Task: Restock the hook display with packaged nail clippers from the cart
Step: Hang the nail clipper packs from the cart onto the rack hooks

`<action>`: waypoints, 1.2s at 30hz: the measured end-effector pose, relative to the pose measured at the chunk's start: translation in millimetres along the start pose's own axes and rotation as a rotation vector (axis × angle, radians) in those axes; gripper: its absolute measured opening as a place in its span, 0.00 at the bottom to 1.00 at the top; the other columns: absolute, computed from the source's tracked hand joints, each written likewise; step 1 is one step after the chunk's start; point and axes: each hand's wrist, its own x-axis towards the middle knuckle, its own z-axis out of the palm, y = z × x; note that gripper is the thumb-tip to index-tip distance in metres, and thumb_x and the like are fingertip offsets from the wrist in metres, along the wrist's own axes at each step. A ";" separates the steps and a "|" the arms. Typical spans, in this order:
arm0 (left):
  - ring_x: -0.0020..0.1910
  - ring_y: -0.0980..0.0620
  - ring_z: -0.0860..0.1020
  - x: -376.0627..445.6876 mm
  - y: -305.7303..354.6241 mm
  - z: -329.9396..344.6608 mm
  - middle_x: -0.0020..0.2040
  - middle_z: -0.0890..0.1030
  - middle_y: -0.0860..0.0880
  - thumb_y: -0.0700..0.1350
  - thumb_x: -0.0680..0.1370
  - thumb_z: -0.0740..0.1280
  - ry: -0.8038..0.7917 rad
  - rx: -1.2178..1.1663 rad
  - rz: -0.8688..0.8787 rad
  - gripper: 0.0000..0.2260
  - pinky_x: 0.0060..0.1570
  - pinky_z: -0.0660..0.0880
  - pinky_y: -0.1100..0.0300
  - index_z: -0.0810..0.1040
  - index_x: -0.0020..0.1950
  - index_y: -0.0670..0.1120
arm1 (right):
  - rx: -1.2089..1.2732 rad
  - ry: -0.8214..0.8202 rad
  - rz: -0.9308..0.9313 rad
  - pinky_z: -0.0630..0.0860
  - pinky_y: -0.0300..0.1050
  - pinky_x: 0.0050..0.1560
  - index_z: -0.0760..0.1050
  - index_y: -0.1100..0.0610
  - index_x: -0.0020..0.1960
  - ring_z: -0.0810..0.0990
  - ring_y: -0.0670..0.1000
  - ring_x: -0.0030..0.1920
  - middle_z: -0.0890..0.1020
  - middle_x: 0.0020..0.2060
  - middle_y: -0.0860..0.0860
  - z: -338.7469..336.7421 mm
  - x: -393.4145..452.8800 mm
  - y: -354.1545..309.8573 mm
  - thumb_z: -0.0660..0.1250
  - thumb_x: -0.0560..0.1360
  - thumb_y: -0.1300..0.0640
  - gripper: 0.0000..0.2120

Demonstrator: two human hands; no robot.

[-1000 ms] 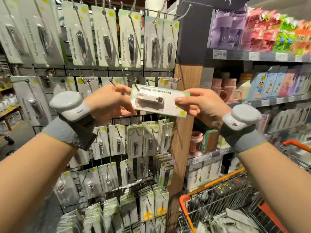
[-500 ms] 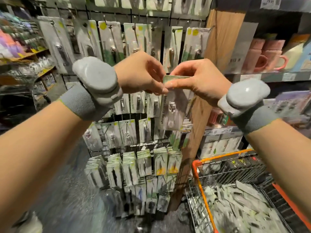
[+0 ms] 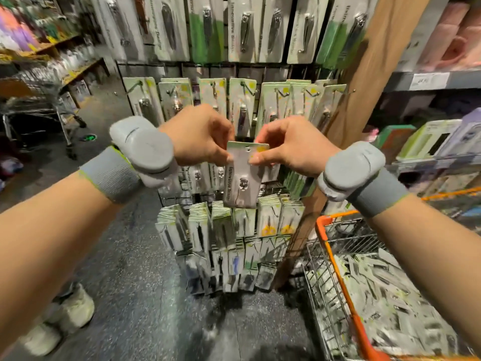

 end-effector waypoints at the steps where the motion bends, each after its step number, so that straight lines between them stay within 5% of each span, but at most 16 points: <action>1: 0.37 0.52 0.78 -0.4 -6.2 2.5 0.33 0.80 0.54 0.43 0.70 0.75 -0.020 0.064 0.003 0.07 0.44 0.75 0.59 0.79 0.42 0.45 | -0.033 0.011 0.019 0.73 0.34 0.36 0.75 0.49 0.33 0.72 0.37 0.28 0.77 0.25 0.41 9.9 3.9 2.0 0.77 0.65 0.61 0.13; 4: 0.45 0.50 0.79 -0.2 -19.3 11.1 0.38 0.79 0.53 0.46 0.73 0.72 -0.009 0.221 0.052 0.07 0.51 0.75 0.57 0.80 0.49 0.48 | -0.084 0.044 0.077 0.76 0.43 0.43 0.76 0.51 0.35 0.76 0.45 0.35 0.79 0.31 0.46 34.4 12.4 8.0 0.78 0.65 0.60 0.10; 14: 0.50 0.36 0.78 20.3 -68.1 49.8 0.49 0.81 0.41 0.44 0.75 0.64 -0.052 0.361 -0.025 0.08 0.47 0.75 0.50 0.81 0.49 0.50 | -0.286 0.122 0.201 0.67 0.38 0.40 0.68 0.49 0.31 0.74 0.49 0.39 0.78 0.35 0.51 83.4 42.2 33.0 0.73 0.68 0.64 0.17; 17: 0.52 0.36 0.77 24.8 -75.5 58.0 0.52 0.81 0.41 0.43 0.76 0.64 -0.052 0.347 -0.052 0.07 0.48 0.74 0.50 0.81 0.51 0.50 | -0.378 0.123 0.225 0.63 0.24 0.35 0.68 0.49 0.32 0.74 0.48 0.41 0.78 0.37 0.49 86.9 47.7 37.6 0.71 0.71 0.64 0.16; 24: 0.51 0.38 0.77 22.7 -75.3 62.9 0.52 0.80 0.43 0.45 0.78 0.63 -0.009 0.388 -0.014 0.09 0.47 0.73 0.50 0.80 0.54 0.51 | -0.482 0.133 0.184 0.73 0.44 0.49 0.75 0.54 0.39 0.76 0.54 0.44 0.78 0.38 0.51 84.3 47.6 35.2 0.68 0.71 0.65 0.07; 30: 0.50 0.39 0.78 25.3 -68.8 46.3 0.50 0.81 0.44 0.45 0.76 0.64 -0.031 0.350 0.008 0.08 0.50 0.77 0.49 0.80 0.52 0.52 | -0.506 0.104 0.137 0.75 0.46 0.49 0.77 0.56 0.40 0.76 0.55 0.44 0.74 0.33 0.48 69.9 47.5 23.0 0.70 0.71 0.64 0.05; 36: 0.49 0.38 0.79 34.1 -66.7 46.9 0.50 0.81 0.44 0.45 0.76 0.64 -0.045 0.394 -0.021 0.09 0.50 0.77 0.47 0.80 0.54 0.51 | -0.596 0.039 0.173 0.78 0.50 0.50 0.76 0.53 0.37 0.79 0.57 0.44 0.80 0.38 0.53 67.4 62.1 26.3 0.71 0.70 0.63 0.07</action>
